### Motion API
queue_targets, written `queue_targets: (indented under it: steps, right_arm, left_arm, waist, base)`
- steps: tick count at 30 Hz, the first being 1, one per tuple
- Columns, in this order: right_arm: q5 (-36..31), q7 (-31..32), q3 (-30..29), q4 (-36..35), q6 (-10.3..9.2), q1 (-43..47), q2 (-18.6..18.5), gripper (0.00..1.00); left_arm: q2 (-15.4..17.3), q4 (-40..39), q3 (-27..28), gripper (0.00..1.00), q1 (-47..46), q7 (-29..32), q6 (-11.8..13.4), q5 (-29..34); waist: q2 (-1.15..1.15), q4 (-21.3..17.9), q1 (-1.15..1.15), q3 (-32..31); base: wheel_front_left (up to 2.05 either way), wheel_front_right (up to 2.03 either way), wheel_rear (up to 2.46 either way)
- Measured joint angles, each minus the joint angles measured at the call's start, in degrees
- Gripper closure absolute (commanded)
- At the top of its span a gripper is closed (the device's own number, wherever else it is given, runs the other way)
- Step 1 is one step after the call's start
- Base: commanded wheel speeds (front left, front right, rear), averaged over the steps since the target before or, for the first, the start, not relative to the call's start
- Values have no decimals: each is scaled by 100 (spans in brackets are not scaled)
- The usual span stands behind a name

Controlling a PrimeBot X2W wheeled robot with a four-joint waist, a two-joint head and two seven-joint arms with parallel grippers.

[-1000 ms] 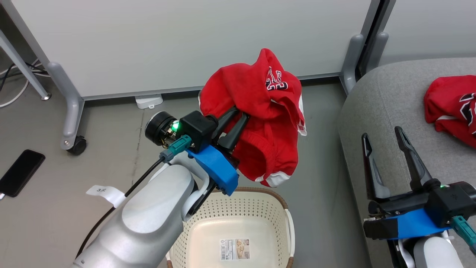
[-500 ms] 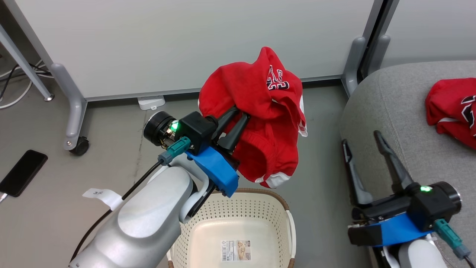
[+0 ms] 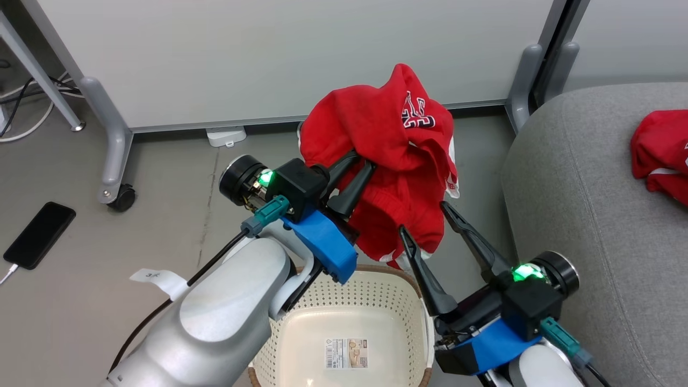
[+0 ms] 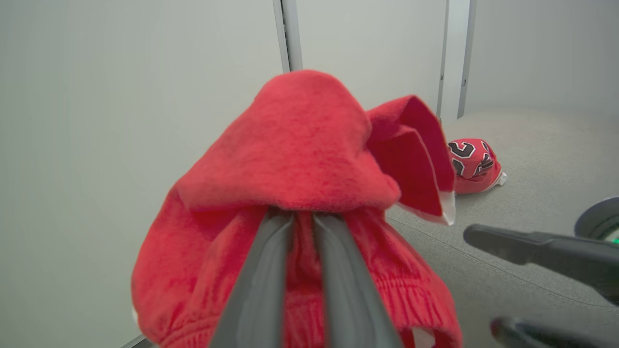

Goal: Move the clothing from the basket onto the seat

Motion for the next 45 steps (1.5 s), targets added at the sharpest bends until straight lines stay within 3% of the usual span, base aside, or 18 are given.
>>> queue_targets:
  steps: [11,20,21,22,41,42,43,45]
  right_arm:
    - [-905,-1,165,1069,0,-737,3,0]
    - [-723,0,3,1560,0,-1029,1,0]
    - [-702,-1,1,1591,0,-1049,1,79]
    - [-667,0,-5,1611,0,-1064,2,100]
    - [-341,0,19,1589,0,-1122,2,100]
    - [-341,0,20,1581,0,-1122,2,100]
    - [-339,0,20,1575,0,-1122,2,100]
    - [-319,0,20,1561,0,-1122,2,100]
  left_arm:
    - [-212,27,-164,100,-140,-30,-47,12]
    - [-332,83,-266,100,-201,-60,-82,10]
    - [-337,88,-270,100,-204,-63,-85,10]
    - [-344,92,-279,100,-206,-74,-94,9]
    - [-348,207,-366,100,-258,-133,-76,-5]
    - [-348,207,-366,56,-270,-138,-69,-2]
    - [-348,208,-367,3,-276,-140,-46,3]
    - [-348,207,-367,0,-283,-155,-42,8]
  waist:
    - [0,219,0,91]
    - [0,333,0,123]
    - [0,339,0,128]
    - [0,345,0,132]
    - [0,299,0,114]
    - [0,294,0,117]
    - [0,291,0,119]
    - [0,286,0,128]
  base:
    - [0,0,0]
    - [0,0,0]
    - [0,0,0]
    - [0,0,0]
    - [0,0,0]
    - [0,0,0]
    - [0,0,0]
    - [0,0,0]
